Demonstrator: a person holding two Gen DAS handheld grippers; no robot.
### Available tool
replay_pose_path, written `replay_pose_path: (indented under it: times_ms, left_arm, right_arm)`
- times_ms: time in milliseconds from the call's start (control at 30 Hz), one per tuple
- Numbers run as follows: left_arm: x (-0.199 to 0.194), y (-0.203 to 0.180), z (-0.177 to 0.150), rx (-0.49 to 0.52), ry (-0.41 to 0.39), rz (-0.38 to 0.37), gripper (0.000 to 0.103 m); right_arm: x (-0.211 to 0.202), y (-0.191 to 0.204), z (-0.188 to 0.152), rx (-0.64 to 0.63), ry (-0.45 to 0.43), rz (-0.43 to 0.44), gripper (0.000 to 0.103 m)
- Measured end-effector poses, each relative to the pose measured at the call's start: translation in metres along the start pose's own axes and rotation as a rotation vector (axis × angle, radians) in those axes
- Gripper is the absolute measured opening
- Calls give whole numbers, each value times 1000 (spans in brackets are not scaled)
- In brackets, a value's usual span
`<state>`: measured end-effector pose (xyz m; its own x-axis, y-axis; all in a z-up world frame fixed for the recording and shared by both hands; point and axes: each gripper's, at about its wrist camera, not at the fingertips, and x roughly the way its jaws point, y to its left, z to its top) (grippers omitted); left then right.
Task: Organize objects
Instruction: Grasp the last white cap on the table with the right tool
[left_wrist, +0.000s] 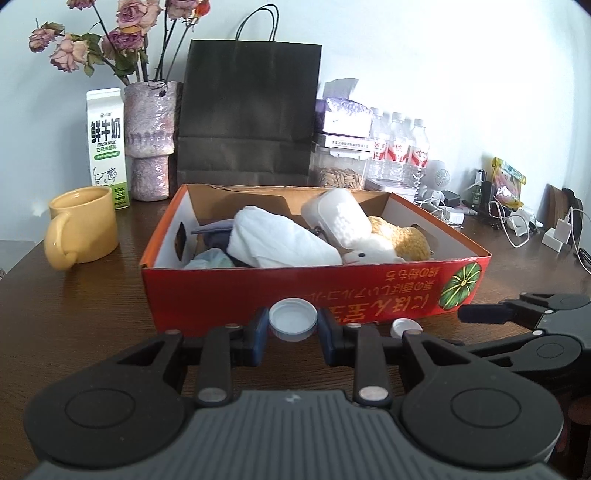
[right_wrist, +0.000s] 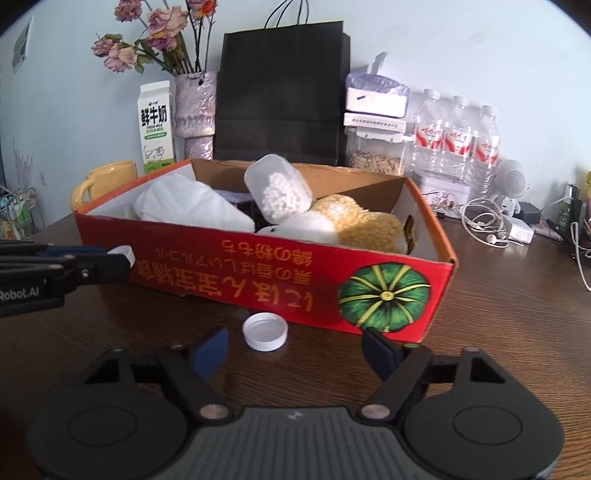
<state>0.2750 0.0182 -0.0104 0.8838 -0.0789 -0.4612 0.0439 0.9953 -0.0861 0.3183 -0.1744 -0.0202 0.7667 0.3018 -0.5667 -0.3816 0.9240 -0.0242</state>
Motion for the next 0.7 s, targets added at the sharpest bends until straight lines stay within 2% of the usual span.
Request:
replay_pose_path:
  times_ms: [133, 267, 333, 700]
  left_arm:
    - [-3, 8, 0, -10, -5, 0, 29]
    - [-6, 11, 0, -14, -9, -4, 29]
    - [-7, 12, 0, -16, -8, -6, 29]
    - [-15, 12, 0, -11, -30, 5, 29]
  right_arm:
    - [9, 9, 4, -7, 29, 10, 50]
    - [15, 15, 6, -2, 43, 8, 39]
    - [16, 16, 7, 0, 43, 13, 28]
    - [-1, 27, 7, -17, -21, 40, 27]
